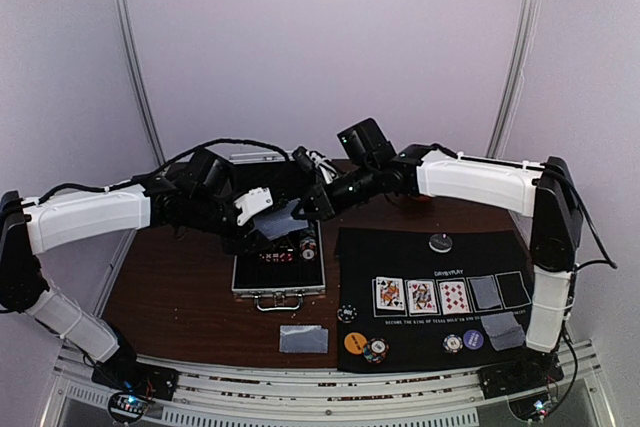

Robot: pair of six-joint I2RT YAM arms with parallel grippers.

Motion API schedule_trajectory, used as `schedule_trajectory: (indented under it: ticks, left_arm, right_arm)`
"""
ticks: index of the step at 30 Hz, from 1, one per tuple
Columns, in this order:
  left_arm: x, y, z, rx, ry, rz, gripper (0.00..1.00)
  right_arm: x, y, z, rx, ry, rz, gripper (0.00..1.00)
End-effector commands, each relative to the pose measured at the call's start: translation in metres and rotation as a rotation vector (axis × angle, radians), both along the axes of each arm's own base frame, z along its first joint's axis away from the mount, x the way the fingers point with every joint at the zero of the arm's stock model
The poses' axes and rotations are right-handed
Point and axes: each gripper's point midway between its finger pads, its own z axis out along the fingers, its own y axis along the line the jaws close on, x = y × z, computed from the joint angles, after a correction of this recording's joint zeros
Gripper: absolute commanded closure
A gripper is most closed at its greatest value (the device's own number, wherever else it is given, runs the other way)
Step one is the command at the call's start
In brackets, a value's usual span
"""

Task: Distribute texas hold em gaming equipment
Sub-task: Pick up the poker card from the face-down deck piles.

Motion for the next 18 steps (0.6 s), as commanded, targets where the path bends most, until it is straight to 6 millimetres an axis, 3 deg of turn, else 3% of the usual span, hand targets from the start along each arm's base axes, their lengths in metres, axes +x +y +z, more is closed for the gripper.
schedule_trajectory:
  ticks: [1,12,18]
  left_arm:
    - [0.005,-0.003,0.005,-0.020,-0.023,0.002,0.51]
    - [0.003,-0.004,0.009,-0.030,-0.028,-0.005,0.51]
    - [0.003,-0.003,0.011,-0.032,-0.034,-0.004,0.50]
  right_arm:
    - [0.004,-0.013,0.025,-0.006,-0.051,-0.025,1.00]
    - [-0.005,0.006,0.016,0.039,-0.005,0.016,0.96]
    - [-0.001,0.002,0.021,0.025,-0.030,-0.007,0.89]
